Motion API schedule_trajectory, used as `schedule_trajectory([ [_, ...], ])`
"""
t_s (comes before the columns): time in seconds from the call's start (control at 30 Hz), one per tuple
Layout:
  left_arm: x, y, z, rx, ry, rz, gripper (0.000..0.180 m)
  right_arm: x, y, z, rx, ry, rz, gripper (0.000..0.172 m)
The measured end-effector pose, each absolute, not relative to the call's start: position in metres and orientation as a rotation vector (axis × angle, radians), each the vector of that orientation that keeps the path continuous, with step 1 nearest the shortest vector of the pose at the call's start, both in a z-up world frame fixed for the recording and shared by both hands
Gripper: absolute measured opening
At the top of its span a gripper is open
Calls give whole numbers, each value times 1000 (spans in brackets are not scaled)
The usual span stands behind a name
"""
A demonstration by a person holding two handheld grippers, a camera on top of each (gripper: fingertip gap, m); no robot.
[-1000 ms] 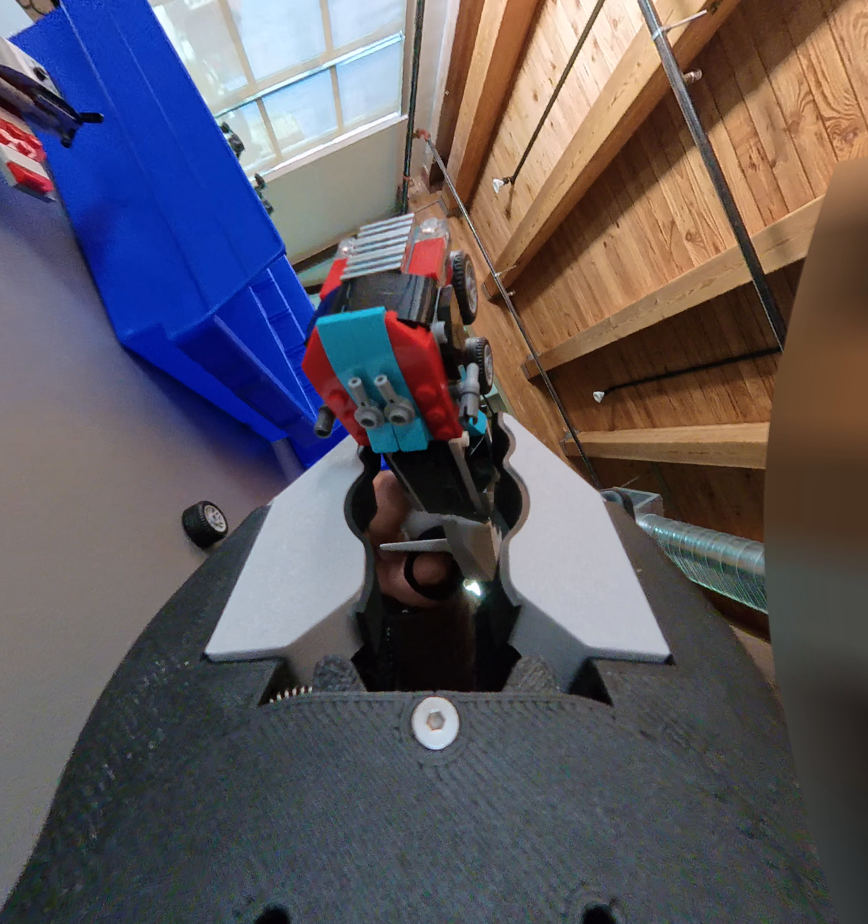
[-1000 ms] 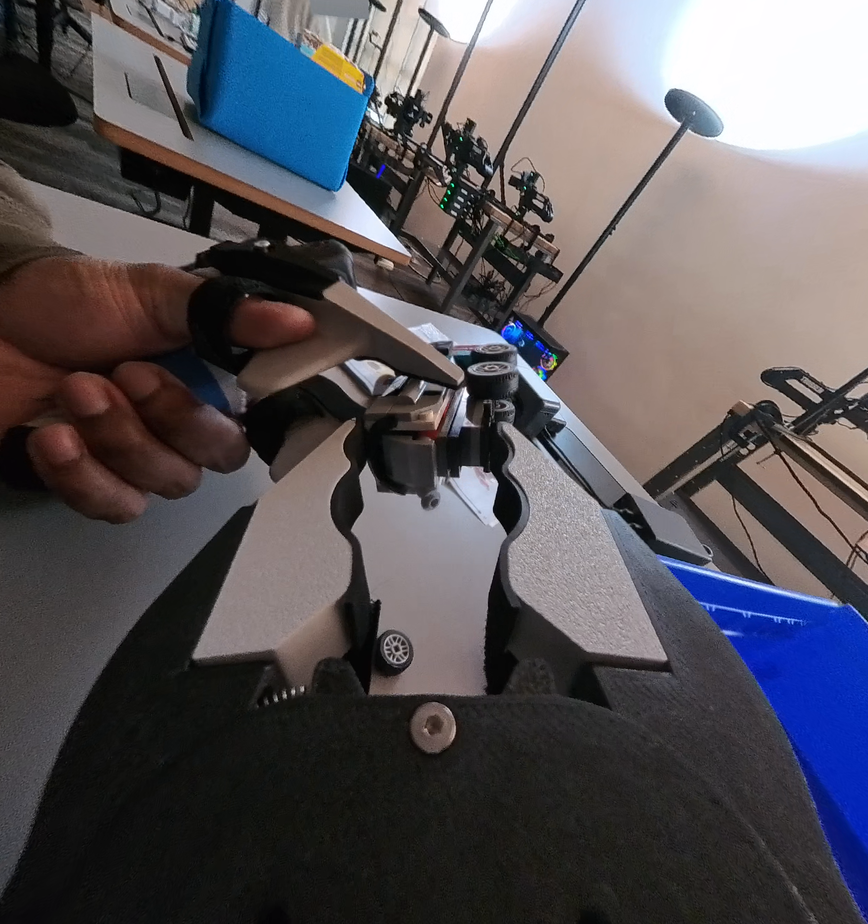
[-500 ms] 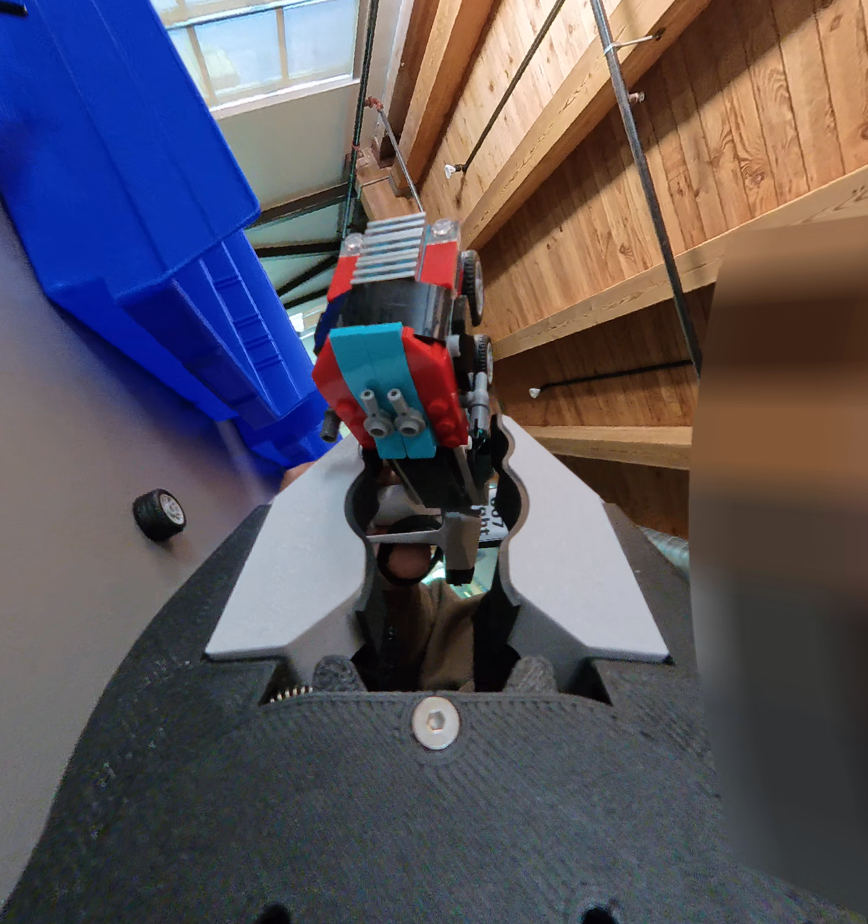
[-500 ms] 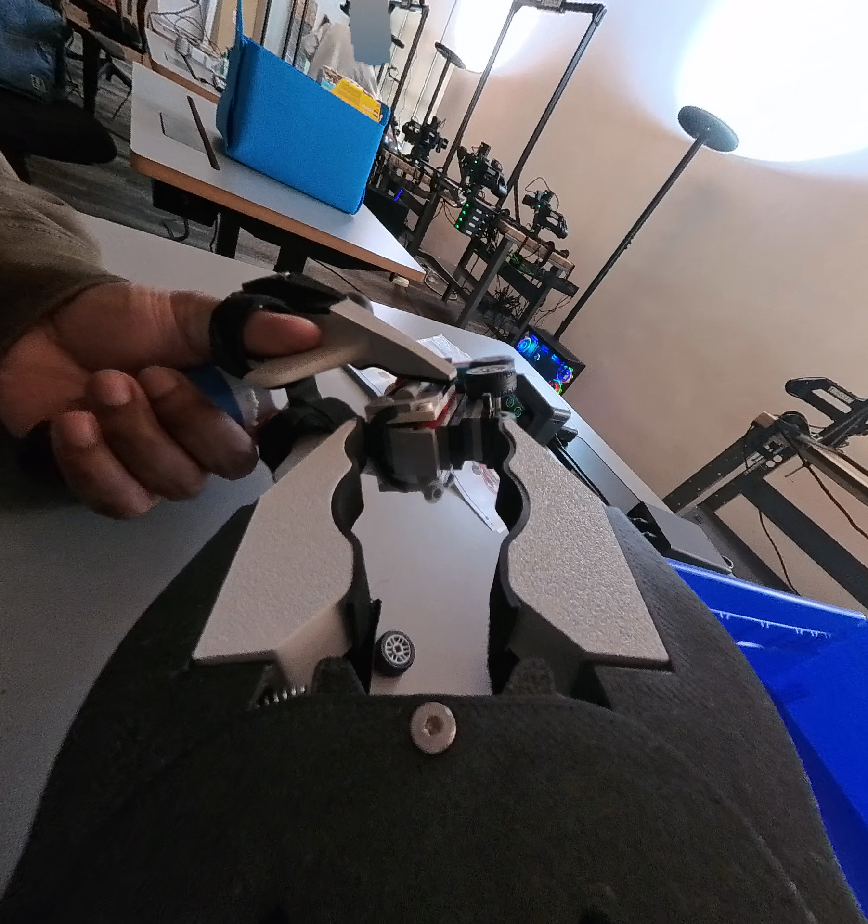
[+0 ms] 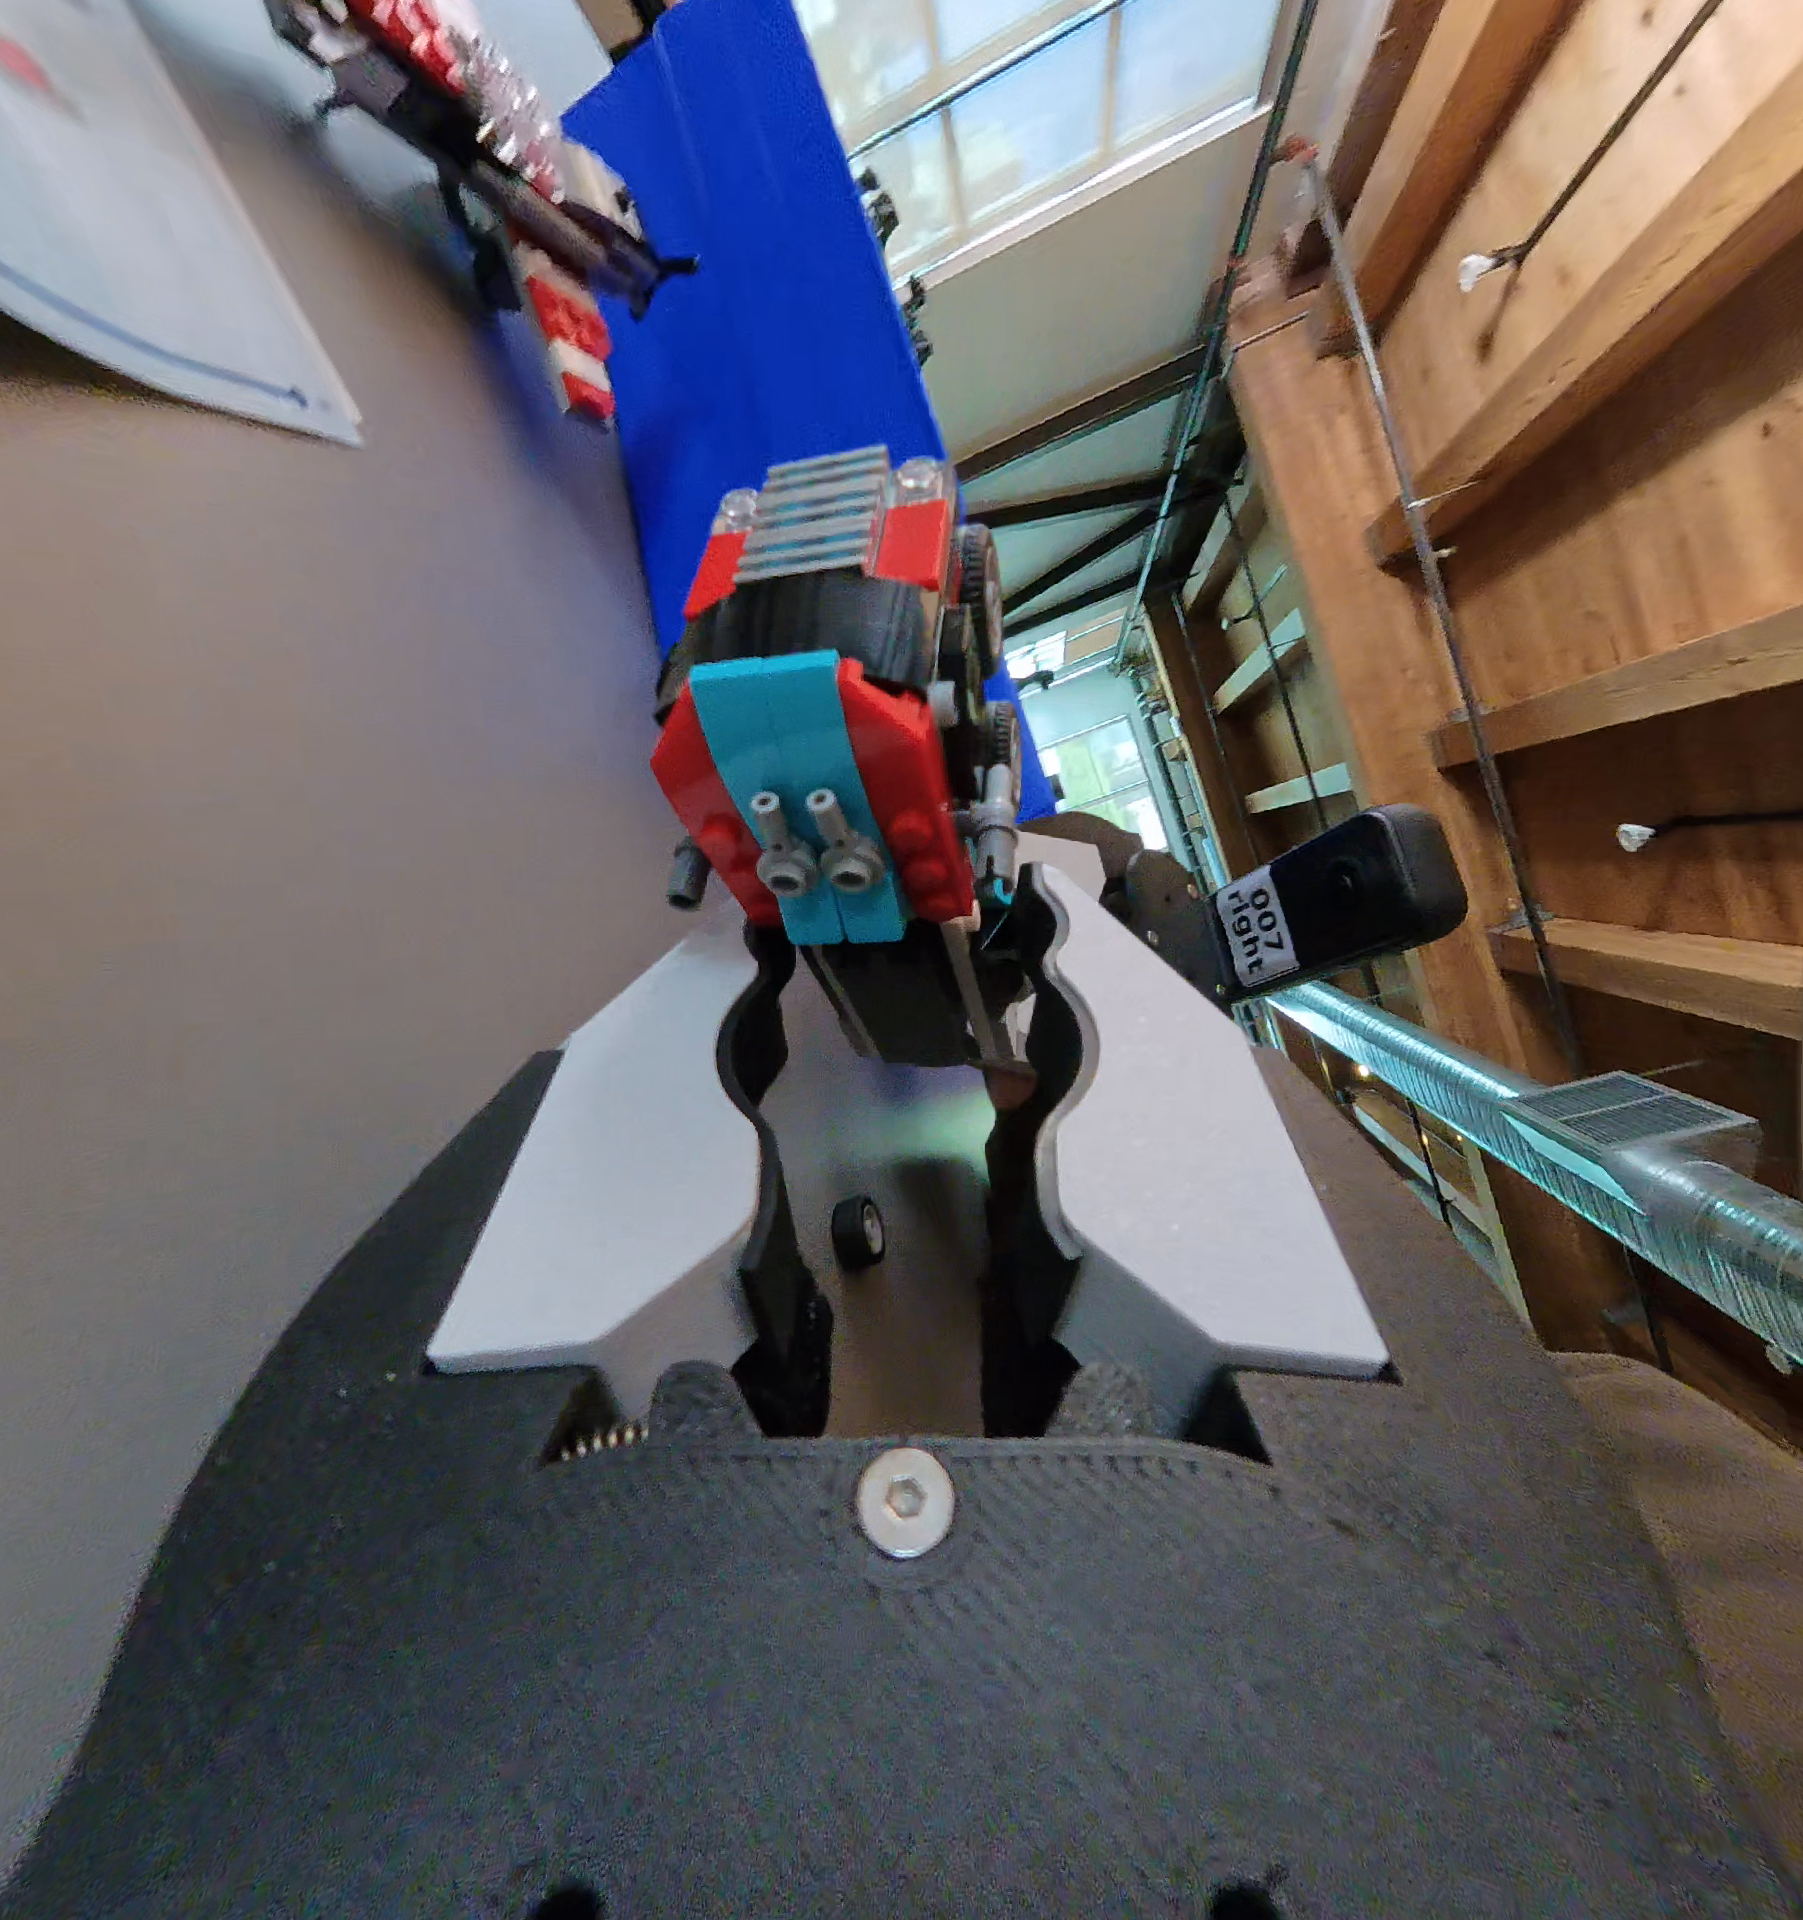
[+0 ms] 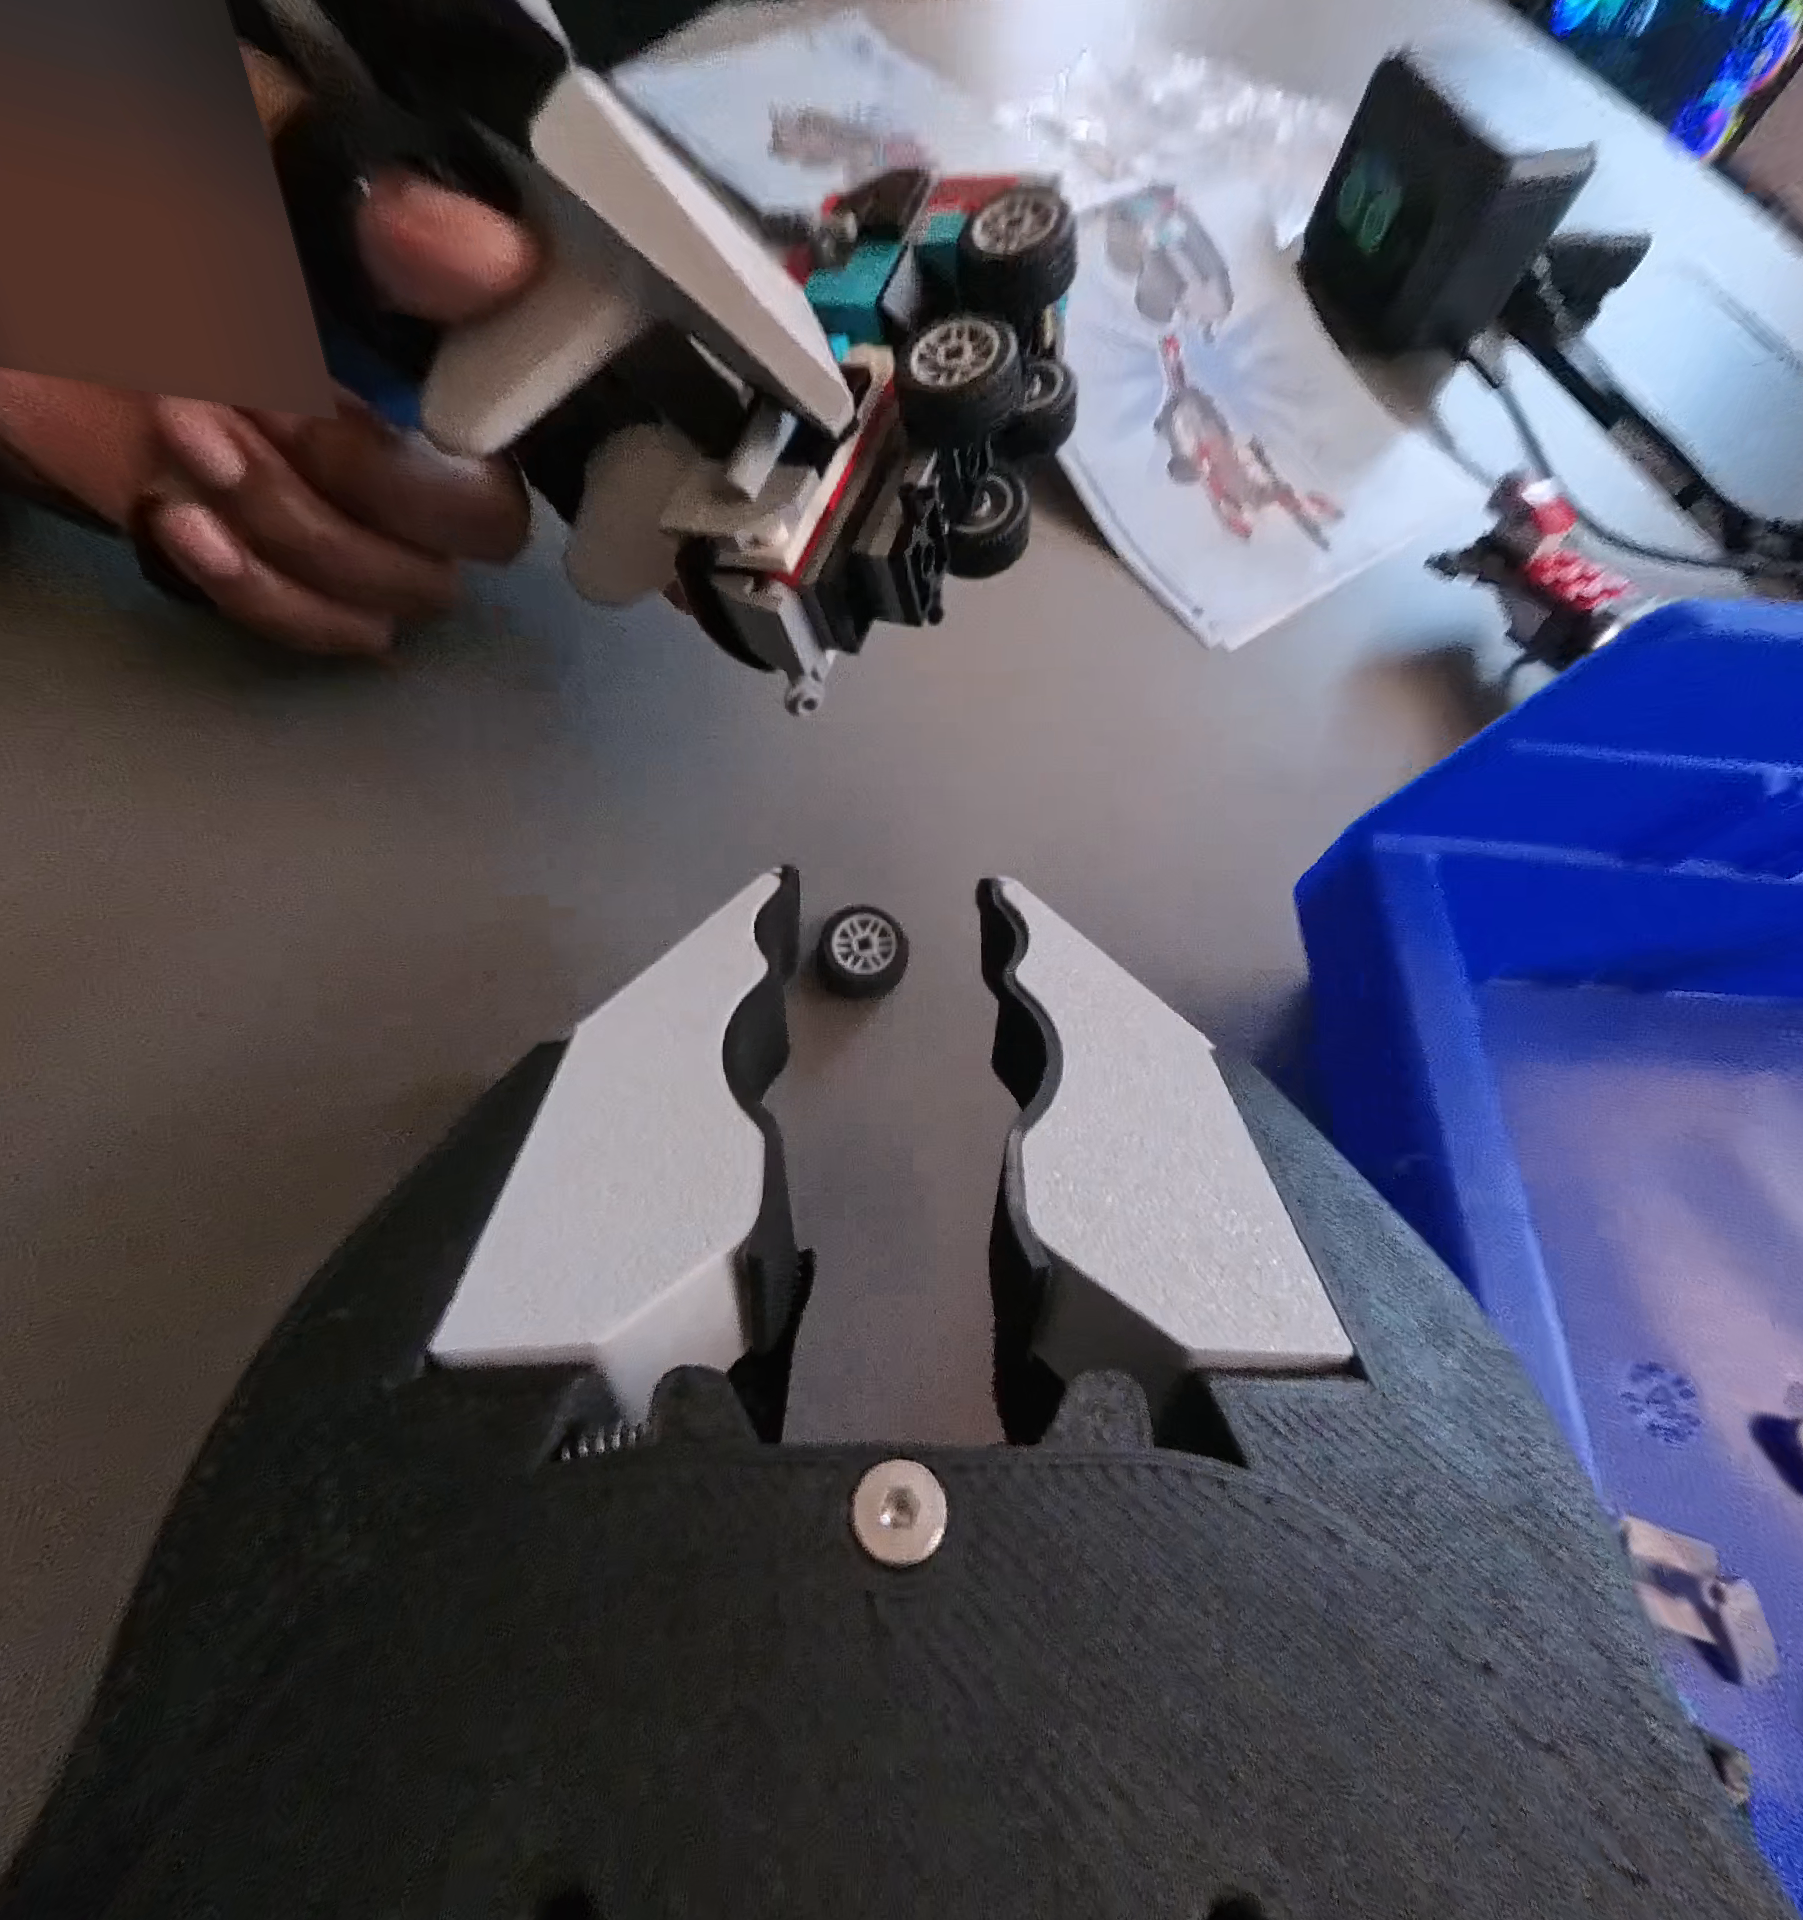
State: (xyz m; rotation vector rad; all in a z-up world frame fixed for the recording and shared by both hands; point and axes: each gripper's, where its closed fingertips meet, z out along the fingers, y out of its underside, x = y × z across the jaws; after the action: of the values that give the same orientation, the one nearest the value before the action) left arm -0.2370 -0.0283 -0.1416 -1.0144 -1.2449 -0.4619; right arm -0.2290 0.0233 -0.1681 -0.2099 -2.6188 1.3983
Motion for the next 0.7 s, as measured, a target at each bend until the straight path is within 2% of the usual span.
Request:
schedule_trajectory([
  [0.2, -229, -22, -157, -1071, -1330, -500, 45, -226, 23, -200, -229, -2738, 1219, 34],
  [0.37, -229, -21, -161, -1078, -1351, -514, 45, -227, 22, -208, -211, -2749, 1141, 23],
  [0.47, -229, -22, -161, -1070, -1352, -522, 46, -226, 19, -209, -195, -2746, 1132, 23],
  [0.57, -230, -22, -161, -1069, -1350, -520, 46, -229, 19, -203, -222, -2721, 1178, 23],
  [0.7, -229, -22, -161, -1073, -1350, -513, 45, -235, 16, -165, -303, -2604, 1480, 22],
])
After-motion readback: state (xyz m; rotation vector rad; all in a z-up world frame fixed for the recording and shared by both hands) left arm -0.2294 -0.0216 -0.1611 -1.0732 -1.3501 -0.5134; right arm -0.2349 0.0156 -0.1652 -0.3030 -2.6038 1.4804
